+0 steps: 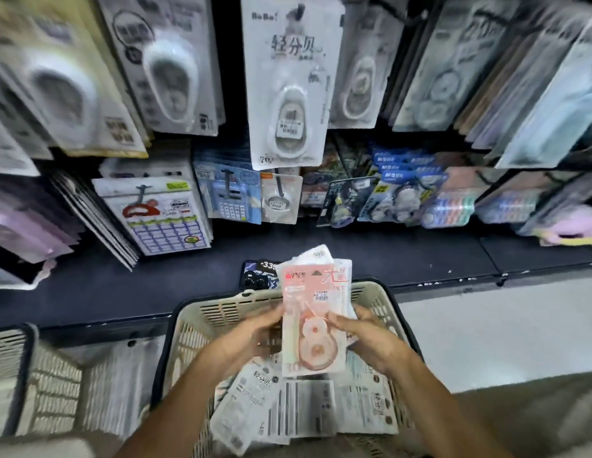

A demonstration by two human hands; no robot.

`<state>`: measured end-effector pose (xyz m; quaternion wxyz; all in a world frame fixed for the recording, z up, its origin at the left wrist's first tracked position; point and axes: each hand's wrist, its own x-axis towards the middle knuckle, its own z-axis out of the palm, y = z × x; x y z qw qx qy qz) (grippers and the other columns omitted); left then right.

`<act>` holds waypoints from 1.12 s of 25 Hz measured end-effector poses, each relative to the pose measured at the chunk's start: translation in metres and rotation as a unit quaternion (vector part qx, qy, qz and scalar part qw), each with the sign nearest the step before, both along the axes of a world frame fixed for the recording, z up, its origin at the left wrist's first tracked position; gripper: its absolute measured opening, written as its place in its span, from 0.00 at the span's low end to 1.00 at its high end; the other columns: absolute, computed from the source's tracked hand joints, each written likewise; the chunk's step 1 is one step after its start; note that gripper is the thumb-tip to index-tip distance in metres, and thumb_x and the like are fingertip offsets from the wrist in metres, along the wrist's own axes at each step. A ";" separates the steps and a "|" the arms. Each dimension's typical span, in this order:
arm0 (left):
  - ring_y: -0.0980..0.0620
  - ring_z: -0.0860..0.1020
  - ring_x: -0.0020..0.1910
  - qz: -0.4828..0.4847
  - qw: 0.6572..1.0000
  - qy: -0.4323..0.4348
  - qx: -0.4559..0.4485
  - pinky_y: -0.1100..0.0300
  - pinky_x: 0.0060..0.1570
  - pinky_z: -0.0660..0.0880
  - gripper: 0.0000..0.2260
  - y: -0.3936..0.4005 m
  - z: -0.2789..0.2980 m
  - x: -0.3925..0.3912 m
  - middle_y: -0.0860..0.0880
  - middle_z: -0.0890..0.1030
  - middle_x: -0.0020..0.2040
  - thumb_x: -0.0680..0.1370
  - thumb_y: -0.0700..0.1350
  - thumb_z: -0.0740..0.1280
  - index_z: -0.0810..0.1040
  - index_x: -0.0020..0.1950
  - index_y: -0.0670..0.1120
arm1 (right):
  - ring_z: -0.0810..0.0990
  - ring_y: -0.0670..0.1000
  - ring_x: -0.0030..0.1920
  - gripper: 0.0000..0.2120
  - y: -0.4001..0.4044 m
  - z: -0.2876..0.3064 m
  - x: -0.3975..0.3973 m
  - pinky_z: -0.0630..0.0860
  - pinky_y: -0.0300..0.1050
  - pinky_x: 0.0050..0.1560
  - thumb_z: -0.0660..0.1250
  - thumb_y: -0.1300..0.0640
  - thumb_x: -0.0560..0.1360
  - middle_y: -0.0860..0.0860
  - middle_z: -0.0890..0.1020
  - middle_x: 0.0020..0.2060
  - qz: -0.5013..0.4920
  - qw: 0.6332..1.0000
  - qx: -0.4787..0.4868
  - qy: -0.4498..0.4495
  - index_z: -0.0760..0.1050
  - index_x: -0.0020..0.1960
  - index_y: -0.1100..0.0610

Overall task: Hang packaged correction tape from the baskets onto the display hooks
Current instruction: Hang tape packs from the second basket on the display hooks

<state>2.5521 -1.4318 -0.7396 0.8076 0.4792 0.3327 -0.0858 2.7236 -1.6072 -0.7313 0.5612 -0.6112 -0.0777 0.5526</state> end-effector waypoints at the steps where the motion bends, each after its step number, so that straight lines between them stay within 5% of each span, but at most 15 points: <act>1: 0.44 0.83 0.60 0.023 0.999 -0.037 -0.013 0.47 0.58 0.79 0.39 -0.008 0.015 0.011 0.45 0.84 0.61 0.61 0.62 0.82 0.77 0.68 0.48 | 0.86 0.53 0.53 0.23 0.008 0.016 -0.005 0.82 0.44 0.45 0.77 0.57 0.68 0.55 0.86 0.56 -0.012 0.999 0.034 -0.005 0.80 0.62 0.55; 4: 0.40 0.86 0.50 0.186 0.975 -0.105 -0.053 0.48 0.44 0.83 0.30 -0.016 0.067 0.040 0.38 0.86 0.56 0.65 0.44 0.80 0.78 0.65 0.40 | 0.85 0.47 0.51 0.27 0.025 0.067 -0.018 0.80 0.39 0.43 0.79 0.53 0.69 0.52 0.84 0.58 -0.109 0.979 0.068 -0.157 0.72 0.65 0.50; 6: 0.41 0.87 0.47 0.225 0.963 -0.148 -0.022 0.51 0.40 0.83 0.27 -0.015 0.096 0.049 0.38 0.86 0.54 0.64 0.43 0.79 0.79 0.62 0.41 | 0.84 0.43 0.49 0.26 0.027 0.101 -0.027 0.80 0.38 0.44 0.79 0.50 0.70 0.46 0.81 0.54 -0.174 0.937 0.064 -0.295 0.71 0.63 0.45; 8: 0.42 0.87 0.48 0.223 0.959 -0.175 0.024 0.52 0.40 0.83 0.31 -0.016 0.127 0.051 0.40 0.87 0.53 0.60 0.45 0.82 0.80 0.61 0.43 | 0.83 0.45 0.52 0.23 0.026 0.126 -0.035 0.80 0.42 0.48 0.80 0.47 0.66 0.43 0.82 0.53 -0.124 0.918 0.085 -0.368 0.75 0.57 0.40; 12: 0.41 0.87 0.49 0.199 0.953 -0.217 0.065 0.51 0.40 0.83 0.28 -0.006 0.169 0.048 0.41 0.87 0.53 0.60 0.49 0.85 0.84 0.58 0.47 | 0.87 0.54 0.50 0.21 0.015 0.160 -0.024 0.83 0.43 0.43 0.83 0.58 0.65 0.53 0.87 0.51 -0.142 0.930 0.197 -0.275 0.81 0.54 0.46; 15: 0.41 0.86 0.51 0.182 0.946 -0.245 0.110 0.52 0.44 0.84 0.30 0.002 0.195 0.050 0.41 0.87 0.53 0.59 0.46 0.86 0.84 0.59 0.45 | 0.86 0.59 0.53 0.25 0.007 0.187 0.005 0.83 0.47 0.44 0.82 0.55 0.64 0.58 0.86 0.55 -0.152 0.934 0.256 -0.199 0.80 0.59 0.52; 19: 0.46 0.87 0.49 0.197 0.927 -0.267 0.175 0.56 0.43 0.83 0.27 0.004 0.220 0.064 0.46 0.88 0.51 0.59 0.45 0.82 0.82 0.57 0.48 | 0.86 0.56 0.53 0.30 0.005 0.219 0.038 0.83 0.45 0.44 0.87 0.47 0.55 0.57 0.86 0.56 -0.165 0.923 0.267 -0.220 0.84 0.55 0.50; 22: 0.49 0.87 0.50 0.219 0.908 -0.287 0.214 0.54 0.46 0.83 0.22 0.023 0.235 0.068 0.48 0.88 0.50 0.59 0.46 0.81 0.84 0.52 0.53 | 0.85 0.56 0.57 0.27 -0.003 0.242 0.076 0.84 0.50 0.49 0.80 0.54 0.63 0.54 0.85 0.57 -0.264 0.884 0.278 -0.269 0.80 0.62 0.51; 25: 0.47 0.86 0.52 0.195 0.905 -0.295 0.235 0.48 0.53 0.81 0.23 0.039 0.246 0.064 0.47 0.88 0.53 0.58 0.48 0.82 0.85 0.52 0.55 | 0.84 0.55 0.58 0.36 -0.014 0.257 0.110 0.82 0.56 0.57 0.78 0.55 0.65 0.49 0.85 0.58 -0.300 0.856 0.225 -0.357 0.72 0.71 0.45; 28: 0.45 0.86 0.53 0.184 0.902 -0.310 0.237 0.47 0.57 0.78 0.22 0.045 0.248 0.064 0.46 0.87 0.54 0.60 0.47 0.81 0.85 0.52 0.57 | 0.85 0.55 0.56 0.33 -0.019 0.257 0.125 0.79 0.61 0.61 0.80 0.48 0.61 0.50 0.86 0.56 -0.285 0.854 0.160 -0.406 0.75 0.65 0.38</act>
